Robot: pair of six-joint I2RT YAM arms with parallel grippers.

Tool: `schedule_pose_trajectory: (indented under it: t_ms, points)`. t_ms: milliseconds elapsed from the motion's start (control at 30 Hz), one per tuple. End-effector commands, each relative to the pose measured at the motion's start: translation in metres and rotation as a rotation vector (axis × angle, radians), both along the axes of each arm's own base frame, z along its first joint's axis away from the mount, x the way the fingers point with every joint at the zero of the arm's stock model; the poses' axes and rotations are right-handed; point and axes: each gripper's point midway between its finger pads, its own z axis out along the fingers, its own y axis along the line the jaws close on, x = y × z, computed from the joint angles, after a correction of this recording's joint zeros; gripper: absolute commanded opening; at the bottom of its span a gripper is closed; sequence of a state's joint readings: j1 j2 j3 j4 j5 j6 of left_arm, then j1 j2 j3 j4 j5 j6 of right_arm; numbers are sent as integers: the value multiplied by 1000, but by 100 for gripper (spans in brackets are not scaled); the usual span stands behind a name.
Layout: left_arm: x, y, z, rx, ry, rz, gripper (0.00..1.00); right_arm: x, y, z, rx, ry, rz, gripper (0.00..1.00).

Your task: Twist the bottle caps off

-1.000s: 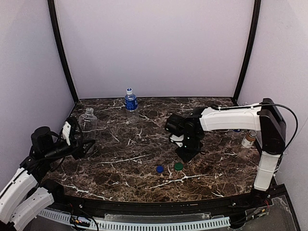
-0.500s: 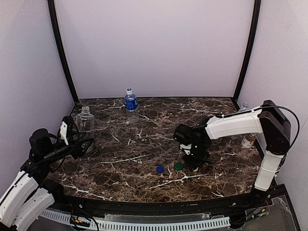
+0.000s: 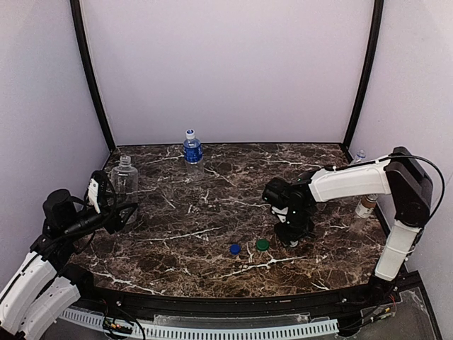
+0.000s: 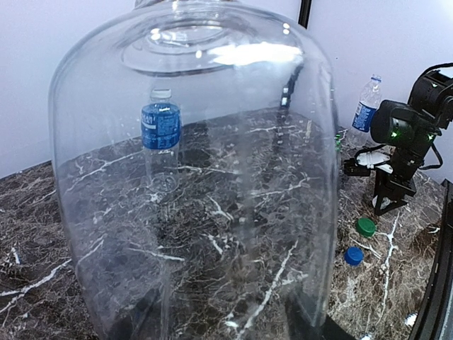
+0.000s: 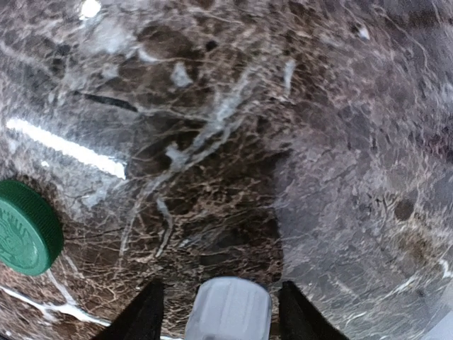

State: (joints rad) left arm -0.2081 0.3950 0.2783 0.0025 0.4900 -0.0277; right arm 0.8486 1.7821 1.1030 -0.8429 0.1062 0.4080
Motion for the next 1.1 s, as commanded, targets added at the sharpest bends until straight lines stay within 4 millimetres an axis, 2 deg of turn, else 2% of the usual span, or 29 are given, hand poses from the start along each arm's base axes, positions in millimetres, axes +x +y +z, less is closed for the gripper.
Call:
schedule_pose_trajectory:
  t_ms: [0, 100, 167, 233, 267, 300, 367, 433, 467, 500, 533, 600, 700, 800, 900, 1067]
  points:
    - [0, 0, 0, -8, -12, -6, 36, 11, 2, 3, 20, -41, -27, 64]
    - [-2, -2, -1, -9, -13, -22, 36, 18, 0, 17, -11, -69, -43, 73]
    - [-4, -4, -1, -8, -16, -37, 36, 26, 2, 33, -30, -92, -36, 75]
    - [-6, -6, -2, -5, -18, -54, 36, 37, 14, 59, -10, -138, -4, 75]
    - [-7, -7, -4, -5, -17, -63, 36, 43, 27, 76, 24, -174, 28, 75]
    - [-9, -9, -4, -7, -19, -82, 36, 49, 44, 96, 73, -220, 72, 75]
    - [-14, -15, -3, -17, -27, -126, 36, 53, 94, 142, 226, -322, 203, 75]
    - [-20, -21, -2, -28, -32, -175, 37, 41, 156, 195, 445, -415, 382, 75]
    - [-22, -22, -2, -31, -33, -190, 37, 27, 188, 221, 571, -449, 484, 75]
    - [-25, -25, 0, -37, -39, -216, 37, 10, 217, 248, 707, -484, 593, 81]
    - [-26, -27, 0, -40, -41, -228, 37, -5, 246, 282, 860, -554, 691, 96]
    - [-31, -30, 1, -46, -48, -264, 37, -32, 278, 321, 1083, -615, 825, 99]
    - [-38, -35, 4, -55, -56, -309, 37, -42, 309, 361, 1302, -654, 872, 99]
    - [-41, -36, 4, -44, -76, -331, 38, -26, 335, 379, 1360, -664, 803, 94]
    - [-43, -37, 4, -39, -89, -344, 38, -2, 356, 373, 1338, -650, 684, 86]
    - [-42, -36, 3, -42, -88, -338, 38, -3, 380, 357, 1361, -552, 670, 77]
